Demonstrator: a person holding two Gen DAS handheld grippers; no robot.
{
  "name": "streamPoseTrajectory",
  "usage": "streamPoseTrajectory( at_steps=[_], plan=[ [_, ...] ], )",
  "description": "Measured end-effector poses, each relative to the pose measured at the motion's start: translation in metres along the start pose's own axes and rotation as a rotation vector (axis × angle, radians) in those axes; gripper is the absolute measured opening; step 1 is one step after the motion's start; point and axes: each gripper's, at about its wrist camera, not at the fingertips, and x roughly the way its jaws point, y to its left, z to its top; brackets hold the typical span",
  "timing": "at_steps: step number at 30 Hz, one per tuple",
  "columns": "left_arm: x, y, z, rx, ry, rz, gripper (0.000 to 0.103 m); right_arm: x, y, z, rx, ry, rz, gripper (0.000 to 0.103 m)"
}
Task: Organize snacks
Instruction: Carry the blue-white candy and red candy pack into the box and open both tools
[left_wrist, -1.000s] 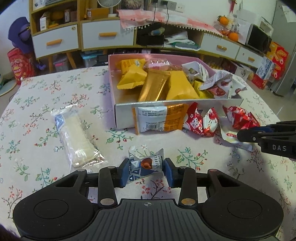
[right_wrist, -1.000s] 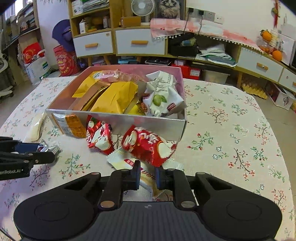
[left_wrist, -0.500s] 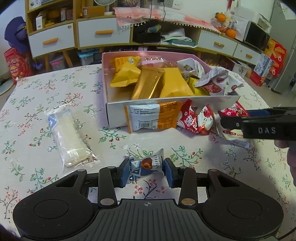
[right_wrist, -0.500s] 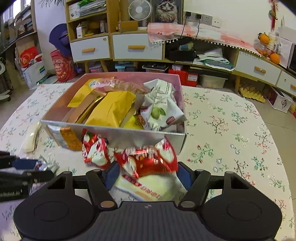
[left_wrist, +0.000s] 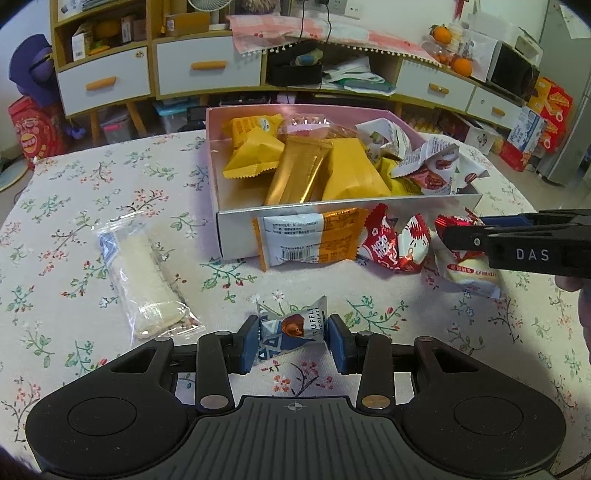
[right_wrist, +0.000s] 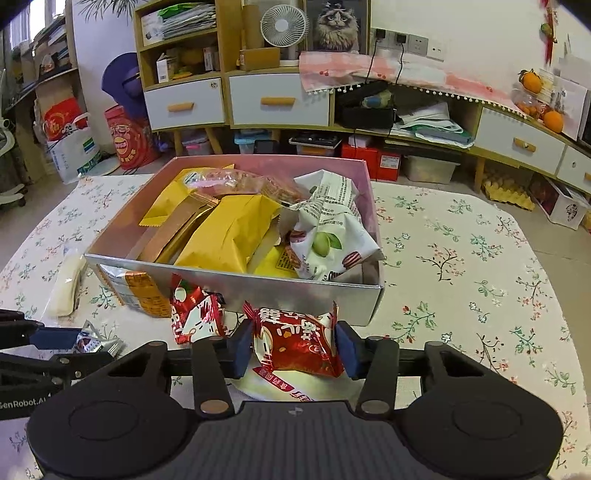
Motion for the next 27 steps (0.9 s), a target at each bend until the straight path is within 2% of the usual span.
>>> streamPoseTrajectory(
  at_steps=[9,18,27],
  plan=[
    [-0.016,0.005,0.014,0.007,-0.056,0.005,0.036,-0.014,0.003,0.006,0.010,-0.012,0.031,0.020],
    [-0.036,0.014,0.045,-0.011,-0.170,0.027,0.036,-0.036,0.005,0.025,0.050,-0.092,0.077,0.021],
    [-0.021,0.004,0.071,0.046,-0.233,0.019,0.036,-0.021,0.010,0.048,0.146,-0.140,0.117,0.021]
  ],
)
